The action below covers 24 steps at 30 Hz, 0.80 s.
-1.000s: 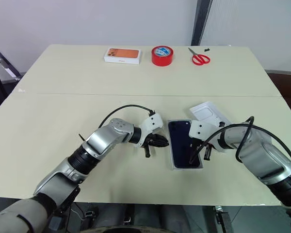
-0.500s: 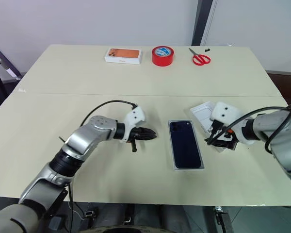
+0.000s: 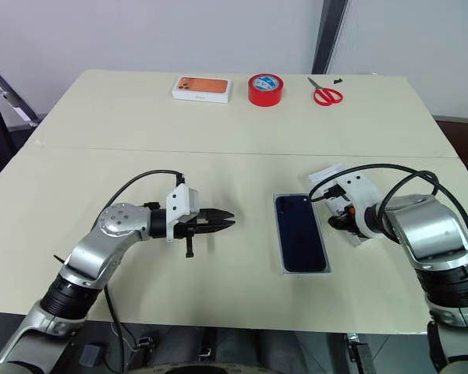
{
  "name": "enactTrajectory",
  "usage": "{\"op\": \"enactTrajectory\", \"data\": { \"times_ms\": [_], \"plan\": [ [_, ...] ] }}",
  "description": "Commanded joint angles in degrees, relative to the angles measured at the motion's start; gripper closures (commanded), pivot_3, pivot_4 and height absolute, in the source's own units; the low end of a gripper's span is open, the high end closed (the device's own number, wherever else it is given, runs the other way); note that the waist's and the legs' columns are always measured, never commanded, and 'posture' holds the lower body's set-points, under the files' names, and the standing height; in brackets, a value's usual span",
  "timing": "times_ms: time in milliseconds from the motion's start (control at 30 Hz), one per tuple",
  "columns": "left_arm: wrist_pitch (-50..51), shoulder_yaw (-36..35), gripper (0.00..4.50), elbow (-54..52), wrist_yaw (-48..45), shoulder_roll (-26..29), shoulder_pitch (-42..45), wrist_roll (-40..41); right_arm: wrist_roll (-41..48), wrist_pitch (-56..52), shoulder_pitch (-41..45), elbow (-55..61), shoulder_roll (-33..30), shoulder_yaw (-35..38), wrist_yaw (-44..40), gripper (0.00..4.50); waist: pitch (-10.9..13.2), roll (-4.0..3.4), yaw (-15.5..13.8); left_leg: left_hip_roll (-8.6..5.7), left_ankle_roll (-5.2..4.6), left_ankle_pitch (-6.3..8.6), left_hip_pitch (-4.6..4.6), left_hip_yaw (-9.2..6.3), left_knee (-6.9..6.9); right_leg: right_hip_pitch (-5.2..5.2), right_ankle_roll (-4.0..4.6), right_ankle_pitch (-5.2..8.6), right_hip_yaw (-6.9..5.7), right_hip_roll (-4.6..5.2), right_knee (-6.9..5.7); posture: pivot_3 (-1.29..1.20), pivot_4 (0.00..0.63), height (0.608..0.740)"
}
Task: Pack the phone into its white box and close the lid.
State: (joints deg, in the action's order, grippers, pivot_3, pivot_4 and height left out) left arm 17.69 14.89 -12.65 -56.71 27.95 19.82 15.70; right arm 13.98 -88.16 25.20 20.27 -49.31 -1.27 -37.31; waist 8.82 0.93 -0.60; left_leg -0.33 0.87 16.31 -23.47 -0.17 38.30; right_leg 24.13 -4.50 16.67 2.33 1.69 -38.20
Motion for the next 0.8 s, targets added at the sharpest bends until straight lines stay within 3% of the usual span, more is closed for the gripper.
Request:
{"op": "enactTrajectory", "data": {
  "times_ms": [33,200,333,433,500,533,567,600,667,800],
  "plan": [
    [-0.5,-1.6,3.90,-1.7,0.8,-0.2,-0.6,1.2,1.4,-2.5,0.7,2.6,0.1,2.1,1.7,4.45,0.0,0.00,0.1,0.00,0.00,0.00,0.00,0.00,0.00,0.00,0.00,0.00,0.00,-0.01,-0.01,0.00,0.150,0.733],
    [-0.6,-4.4,3.90,0.2,2.5,-0.4,-1.0,2.0,4.1,-4.2,4.6,3.8,-0.2,7.5,1.9,4.45,0.0,-0.01,0.3,0.00,-0.01,0.00,0.01,0.00,0.00,0.00,0.00,0.00,0.00,-0.03,-0.04,0.00,0.150,0.733],
    [-1.3,-8.4,3.90,4.1,6.5,-1.3,-0.4,1.4,14.5,-4.3,10.5,1.6,4.1,16.8,1.6,4.45,0.0,-0.02,0.9,0.01,-0.01,0.00,0.03,0.01,0.01,0.01,-0.01,0.00,0.00,-0.07,-0.09,0.00,0.150,0.733],
    [-2.6,-10.9,3.90,9.7,10.3,-1.8,1.6,-0.1,37.5,-4.3,13.8,-3.1,9.2,22.2,8.9,4.45,0.0,0.02,1.3,0.06,-0.01,0.00,0.06,-0.04,0.00,-0.03,-0.01,0.00,-0.03,-0.13,-0.11,0.00,0.150,0.733],
    [-3.7,-10.9,3.90,11.2,10.7,-2.4,2.5,-0.5,57.8,-4.3,15.1,-9.7,11.0,23.1,18.9,4.45,0.0,0.03,1.4,0.06,-0.01,0.00,0.06,-0.02,0.01,-0.03,-0.01,-0.01,-0.03,-0.12,-0.12,0.00,0.150,0.733],
    [-4.2,-10.6,3.90,11.5,10.6,-2.6,2.8,-0.7,66.7,-4.3,15.3,-12.8,11.1,22.7,24.2,4.45,0.0,0.03,1.4,0.06,-0.01,0.00,0.05,-0.01,0.01,-0.04,-0.01,-0.01,-0.03,-0.11,-0.12,0.00,0.150,0.733],
    [-4.7,-10.1,3.90,11.6,10.4,-2.7,2.9,-0.9,81.5,2.3,12.6,-13.6,7.5,17.9,32.6,4.45,0.0,0.03,1.3,0.05,-0.01,0.00,0.03,0.01,0.02,-0.03,-0.01,-0.01,-0.03,-0.09,-0.13,0.00,0.150,0.733],
    [-5.1,-9.7,3.90,11.5,10.2,-2.8,3.0,-1.2,91.0,7.1,10.3,-13.6,5.3,14.4,38.1,4.45,0.0,0.02,1.0,0.05,-0.02,0.00,0.00,0.02,0.02,-0.03,-0.01,-0.01,-0.03,-0.07,-0.11,0.00,0.150,0.733],
    [-5.5,-9.3,3.90,11.5,10.3,-3.0,3.3,-1.5,99.0,13.5,6.6,-11.7,4.7,10.3,43.8,4.45,0.0,0.11,1.1,0.04,-0.09,0.03,-0.06,-0.03,0.05,-0.04,-0.02,-0.01,-0.11,-0.01,-0.06,0.00,0.150,0.733],
    [-5.5,-7.7,3.90,11.1,9.7,-4.1,3.7,-1.9,99.0,22.8,-1.8,-3.4,14.4,7.8,51.9,4.45,0.0,0.12,1.7,0.05,-0.12,0.05,-0.03,0.02,0.16,-0.15,-0.05,-0.02,-0.04,-0.06,0.00,0.00,0.150,0.733]
  ]
}}
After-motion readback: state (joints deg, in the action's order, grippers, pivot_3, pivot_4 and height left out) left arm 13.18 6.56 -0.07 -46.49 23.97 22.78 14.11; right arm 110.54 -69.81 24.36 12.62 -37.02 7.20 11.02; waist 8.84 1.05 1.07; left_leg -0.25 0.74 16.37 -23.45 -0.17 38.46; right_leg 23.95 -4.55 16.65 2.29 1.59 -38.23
